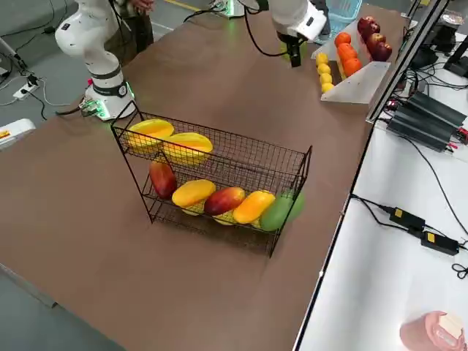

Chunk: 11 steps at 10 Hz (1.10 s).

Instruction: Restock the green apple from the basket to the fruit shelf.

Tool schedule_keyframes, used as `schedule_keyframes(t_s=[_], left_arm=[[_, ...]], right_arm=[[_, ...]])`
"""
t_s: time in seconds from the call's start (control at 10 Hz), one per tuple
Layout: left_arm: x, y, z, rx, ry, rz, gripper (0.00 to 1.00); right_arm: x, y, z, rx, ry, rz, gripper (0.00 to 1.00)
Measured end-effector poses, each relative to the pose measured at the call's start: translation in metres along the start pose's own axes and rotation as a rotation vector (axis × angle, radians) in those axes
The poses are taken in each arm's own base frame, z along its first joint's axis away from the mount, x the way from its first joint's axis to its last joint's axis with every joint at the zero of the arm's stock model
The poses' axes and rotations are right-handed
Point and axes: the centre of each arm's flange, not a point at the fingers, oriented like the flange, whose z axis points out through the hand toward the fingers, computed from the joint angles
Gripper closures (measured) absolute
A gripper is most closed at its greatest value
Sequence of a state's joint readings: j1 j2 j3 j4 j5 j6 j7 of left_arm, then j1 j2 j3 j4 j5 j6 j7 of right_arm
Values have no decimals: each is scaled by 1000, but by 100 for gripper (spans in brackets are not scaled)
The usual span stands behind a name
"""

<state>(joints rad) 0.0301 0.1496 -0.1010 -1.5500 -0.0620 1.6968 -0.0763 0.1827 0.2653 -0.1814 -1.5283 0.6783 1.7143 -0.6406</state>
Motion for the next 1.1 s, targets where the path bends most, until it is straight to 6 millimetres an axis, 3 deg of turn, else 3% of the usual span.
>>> schedule_keyframes(t_s=[0.3,0.5,0.7,0.9,1.1], left_arm=[[-4,-5,-19,31,13,1,0],[-9,-36,-27,27,-5,-39,0],[-13,-36,-32,27,-7,-36,0],[-13,-30,-32,26,-7,-27,0],[-12,-33,-43,38,17,-29,0]], right_arm=[[-24,20,-72,-163,-107,166,8],[-37,19,-134,-283,-140,164,8],[-54,23,-186,-421,-180,96,8],[-72,41,-220,-538,-239,28,8],[-73,57,-234,-663,-286,-34,8]])
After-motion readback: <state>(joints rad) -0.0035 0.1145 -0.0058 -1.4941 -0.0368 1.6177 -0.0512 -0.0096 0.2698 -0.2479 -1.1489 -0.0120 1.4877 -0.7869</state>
